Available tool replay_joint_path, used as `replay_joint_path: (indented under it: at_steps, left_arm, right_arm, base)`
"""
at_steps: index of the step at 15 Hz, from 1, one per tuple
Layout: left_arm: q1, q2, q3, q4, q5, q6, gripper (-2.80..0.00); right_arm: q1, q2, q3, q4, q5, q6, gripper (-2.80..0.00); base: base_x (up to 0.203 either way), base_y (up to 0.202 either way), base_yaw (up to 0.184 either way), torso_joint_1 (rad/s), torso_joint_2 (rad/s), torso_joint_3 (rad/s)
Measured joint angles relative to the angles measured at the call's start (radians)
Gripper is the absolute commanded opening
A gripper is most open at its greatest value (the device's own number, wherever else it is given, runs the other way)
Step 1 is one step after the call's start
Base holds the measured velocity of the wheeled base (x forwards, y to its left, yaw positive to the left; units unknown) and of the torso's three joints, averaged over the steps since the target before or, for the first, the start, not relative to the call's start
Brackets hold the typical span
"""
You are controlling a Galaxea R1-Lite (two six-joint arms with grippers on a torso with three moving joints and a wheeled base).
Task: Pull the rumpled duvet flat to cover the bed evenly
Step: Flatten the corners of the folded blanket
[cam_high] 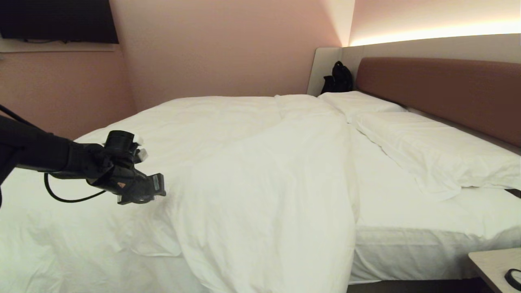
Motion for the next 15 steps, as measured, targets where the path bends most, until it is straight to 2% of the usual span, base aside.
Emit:
replay_joint_path:
  at_steps: [3, 4, 5, 7, 11, 13, 15]
  left_arm:
    - [0.05, -0.005, 0.0, -0.018, -0.007, 0.131, 0.0]
    - [0.064, 0.006, -0.002, -0.035, -0.018, 0.193, 0.0]
    - [0.08, 0.022, -0.004, -0.07, -0.045, 0.261, 0.0]
    - [0.108, 0.056, -0.001, -0.151, -0.16, 0.371, 0.0]
    - [0.118, 0.088, 0.009, -0.165, -0.371, 0.434, 0.0]
    - [0.118, 0.101, 0.017, -0.164, -0.417, 0.497, 0.0]
    - [0.119, 0.112, 0.02, -0.164, -0.457, 0.522, 0.0]
  right_arm:
    - [0.0, 0.0, 0.0, 0.0, 0.0, 0.0, -2.8]
    - [0.0, 0.0, 0.0, 0.0, 0.0, 0.0, -2.8]
    - [0.0, 0.0, 0.0, 0.0, 0.0, 0.0, -2.8]
    - [0.0, 0.0, 0.0, 0.0, 0.0, 0.0, -2.8]
    - [0.0, 0.0, 0.0, 0.0, 0.0, 0.0, -2.8]
    - [0.0, 0.0, 0.0, 0.0, 0.0, 0.0, -2.8]
    - [0.0, 0.0, 0.0, 0.0, 0.0, 0.0, -2.8]
  base:
    - [0.0, 0.0, 0.0, 0.0, 0.0, 0.0]
    - [0.0, 0.0, 0.0, 0.0, 0.0, 0.0]
    - [0.0, 0.0, 0.0, 0.0, 0.0, 0.0]
    - [0.0, 0.0, 0.0, 0.0, 0.0, 0.0]
    - [0.0, 0.0, 0.0, 0.0, 0.0, 0.0]
    - [0.0, 0.0, 0.0, 0.0, 0.0, 0.0]
    - [0.0, 0.0, 0.0, 0.0, 0.0, 0.0]
